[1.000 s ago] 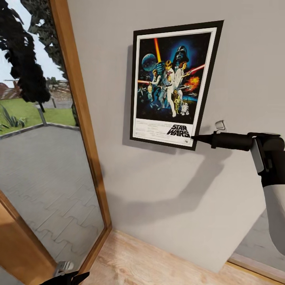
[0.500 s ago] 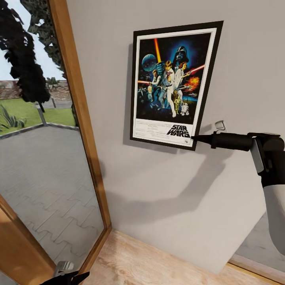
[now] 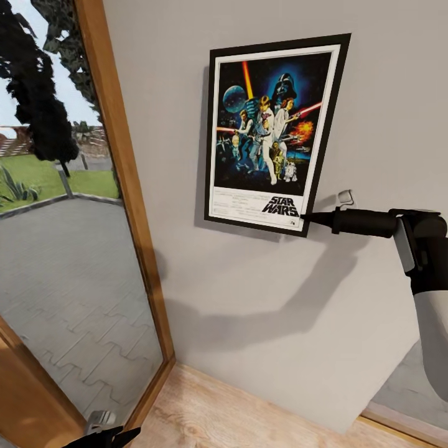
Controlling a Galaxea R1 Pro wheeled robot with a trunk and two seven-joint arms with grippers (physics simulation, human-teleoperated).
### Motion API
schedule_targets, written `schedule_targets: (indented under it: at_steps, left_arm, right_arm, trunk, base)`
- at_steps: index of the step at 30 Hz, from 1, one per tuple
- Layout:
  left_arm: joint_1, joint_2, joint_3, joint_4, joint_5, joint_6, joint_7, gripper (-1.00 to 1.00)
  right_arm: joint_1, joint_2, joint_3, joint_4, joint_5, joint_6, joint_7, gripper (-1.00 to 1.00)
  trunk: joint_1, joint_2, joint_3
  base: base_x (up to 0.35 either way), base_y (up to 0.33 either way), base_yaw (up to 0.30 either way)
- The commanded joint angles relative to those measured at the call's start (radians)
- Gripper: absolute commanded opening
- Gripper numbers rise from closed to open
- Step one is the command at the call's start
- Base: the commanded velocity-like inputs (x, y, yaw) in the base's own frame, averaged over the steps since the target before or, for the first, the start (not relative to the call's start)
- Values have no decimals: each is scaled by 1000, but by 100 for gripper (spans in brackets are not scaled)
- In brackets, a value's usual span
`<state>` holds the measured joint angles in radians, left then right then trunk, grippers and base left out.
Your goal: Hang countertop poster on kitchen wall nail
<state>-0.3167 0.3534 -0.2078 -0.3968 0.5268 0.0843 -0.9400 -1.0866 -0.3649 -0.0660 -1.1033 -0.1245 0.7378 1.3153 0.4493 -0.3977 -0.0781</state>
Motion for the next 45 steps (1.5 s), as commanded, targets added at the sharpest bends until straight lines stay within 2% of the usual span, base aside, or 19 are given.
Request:
schedule_targets:
  at_steps: [1,7,10,45]
  left_arm:
    - [-1,1,-5,-1,10,9,-2,100]
    - [-1,1,-5,-1,10,9,-2,100]
    - [-1,-11,-5,1,10,3,-1,100]
    - [-1,-11,-7,1,10,2,-2,100]
  right_arm:
    - [-1,0,0,0,-4,9,2,-100]
    - [-1,0,0,0,-4,9,2,-100]
    - [5,3,0,3,-10,6,-1,-100]
    - [5,3,0,6,-11,6,-1,-100]
  trunk:
    - [1,-2,-2]
    - [1,-2,-2]
    - [1,-2,-2]
    - [1,-2,-2]
  base:
    - [7,0,0]
    - [3,0,0]
    - [0,0,0]
    - [0,0,0]
